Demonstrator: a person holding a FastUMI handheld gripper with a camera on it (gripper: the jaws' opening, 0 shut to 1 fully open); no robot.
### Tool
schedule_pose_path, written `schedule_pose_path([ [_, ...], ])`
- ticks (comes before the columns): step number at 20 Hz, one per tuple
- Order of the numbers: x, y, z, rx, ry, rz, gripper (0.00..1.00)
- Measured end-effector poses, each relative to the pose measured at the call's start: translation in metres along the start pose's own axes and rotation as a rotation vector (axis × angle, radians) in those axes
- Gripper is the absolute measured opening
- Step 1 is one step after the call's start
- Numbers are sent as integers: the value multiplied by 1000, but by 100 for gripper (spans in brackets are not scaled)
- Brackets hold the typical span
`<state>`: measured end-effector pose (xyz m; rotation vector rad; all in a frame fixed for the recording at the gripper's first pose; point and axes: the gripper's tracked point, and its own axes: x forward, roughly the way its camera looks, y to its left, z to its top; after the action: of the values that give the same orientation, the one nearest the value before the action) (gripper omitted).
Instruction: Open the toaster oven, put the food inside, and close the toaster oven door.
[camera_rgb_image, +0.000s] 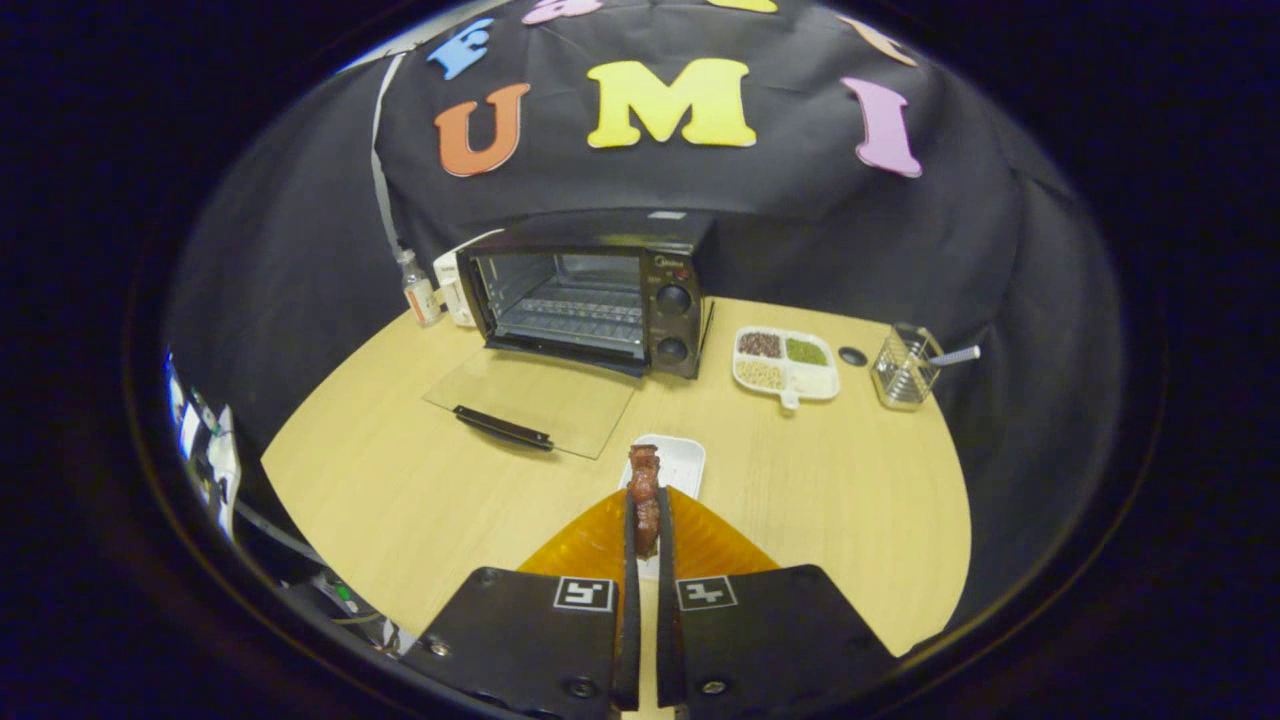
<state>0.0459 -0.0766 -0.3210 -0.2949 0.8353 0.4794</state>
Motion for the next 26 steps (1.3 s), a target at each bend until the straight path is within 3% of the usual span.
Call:
schedule_pose_path([
  [4, -13, 34, 34, -65, -97, -55, 10],
  [9, 3, 90, 64, -49, -187, -27, 10],
  [12, 33, 115, 76, 27, -216, 1, 10],
  [18, 118, 130, 101, 341, -251, 77, 10],
  [26, 232, 118, 143, 969, -294, 293, 9],
])
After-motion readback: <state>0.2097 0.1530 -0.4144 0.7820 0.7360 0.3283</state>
